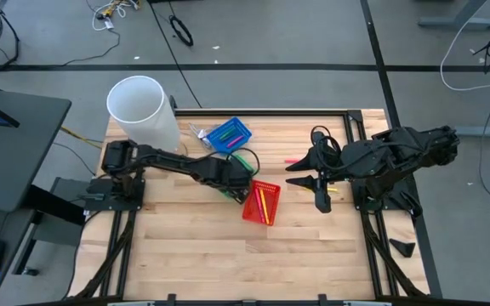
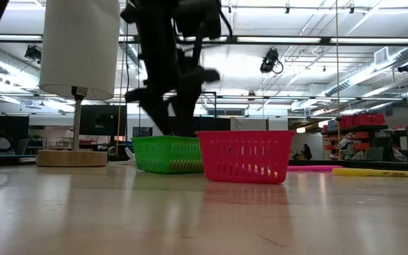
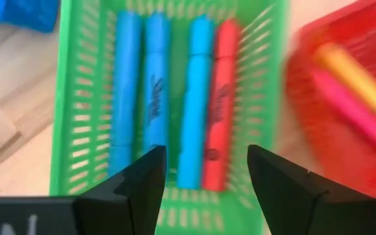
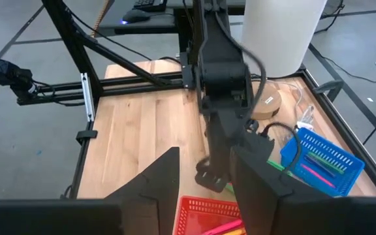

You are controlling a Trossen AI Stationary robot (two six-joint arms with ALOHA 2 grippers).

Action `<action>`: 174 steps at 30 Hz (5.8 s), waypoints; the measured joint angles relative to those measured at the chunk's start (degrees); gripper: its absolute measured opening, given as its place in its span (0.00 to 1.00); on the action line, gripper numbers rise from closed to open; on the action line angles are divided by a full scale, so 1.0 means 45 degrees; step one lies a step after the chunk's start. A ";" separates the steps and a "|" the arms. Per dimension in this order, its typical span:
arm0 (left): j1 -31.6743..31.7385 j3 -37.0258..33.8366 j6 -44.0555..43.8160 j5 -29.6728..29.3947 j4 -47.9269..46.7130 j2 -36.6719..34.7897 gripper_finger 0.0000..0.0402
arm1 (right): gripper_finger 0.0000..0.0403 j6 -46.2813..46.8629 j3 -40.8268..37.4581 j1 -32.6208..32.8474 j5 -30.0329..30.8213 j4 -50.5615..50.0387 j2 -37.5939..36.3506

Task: Pick & Place Markers
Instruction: Put the yellow pen into the red bin

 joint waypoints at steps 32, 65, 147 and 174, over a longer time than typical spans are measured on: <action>-0.4391 -0.8006 1.0032 -0.0521 1.2860 -1.0726 0.48 | 0.34 0.2971 -0.0048 -0.0223 0.2210 0.0397 0.0607; -0.3667 -1.7223 0.7512 0.0543 1.7469 -1.6867 0.47 | 0.34 0.3668 -0.0068 -0.0238 0.2334 0.0890 0.2092; -0.3667 -1.6631 0.6665 -0.1693 0.9848 -2.3973 0.47 | 0.34 0.4041 -0.0073 -0.0806 0.0638 -0.0615 0.2078; -0.3682 -1.7199 0.5523 -0.1220 1.0664 -2.3821 0.47 | 0.34 0.2518 -0.0073 -0.0787 0.0661 -0.0095 0.2078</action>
